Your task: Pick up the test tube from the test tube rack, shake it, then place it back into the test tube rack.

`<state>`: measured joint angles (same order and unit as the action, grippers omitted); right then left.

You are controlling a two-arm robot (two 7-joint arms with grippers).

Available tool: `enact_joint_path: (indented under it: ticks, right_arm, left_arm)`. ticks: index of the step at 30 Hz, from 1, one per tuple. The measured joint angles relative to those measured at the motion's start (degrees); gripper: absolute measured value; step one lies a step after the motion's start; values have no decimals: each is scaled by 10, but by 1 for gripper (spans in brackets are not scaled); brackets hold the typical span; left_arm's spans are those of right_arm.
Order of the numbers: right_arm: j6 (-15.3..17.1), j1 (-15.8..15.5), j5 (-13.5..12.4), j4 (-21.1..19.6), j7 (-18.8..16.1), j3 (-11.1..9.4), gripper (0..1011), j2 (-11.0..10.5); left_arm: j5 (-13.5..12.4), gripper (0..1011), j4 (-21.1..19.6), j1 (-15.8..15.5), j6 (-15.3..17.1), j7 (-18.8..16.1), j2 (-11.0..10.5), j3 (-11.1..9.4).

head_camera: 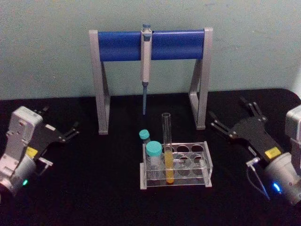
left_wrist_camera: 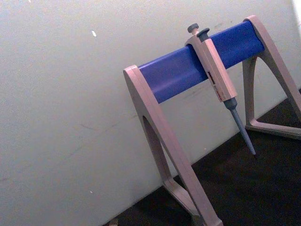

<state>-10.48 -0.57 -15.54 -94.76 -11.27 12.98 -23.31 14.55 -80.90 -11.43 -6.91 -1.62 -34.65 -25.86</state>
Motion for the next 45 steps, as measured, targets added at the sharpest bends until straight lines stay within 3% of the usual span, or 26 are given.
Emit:
enact_joint_path:
  ticks: [10, 27, 45]
  right_arm:
    - [-2, -22, 35, 47, 40, -16, 1000, 30]
    - [4, -28, 50, 112, 44, -35, 1000, 69]
    - [7, -28, 53, 117, 39, -38, 1000, 74]
  left_arm:
    - [0, 1001, 0, 0, 0, 0, 0, 0]
    - [0, 1001, 0, 0, 0, 0, 0, 0]
    - [0, 1001, 0, 0, 0, 0, 0, 0]
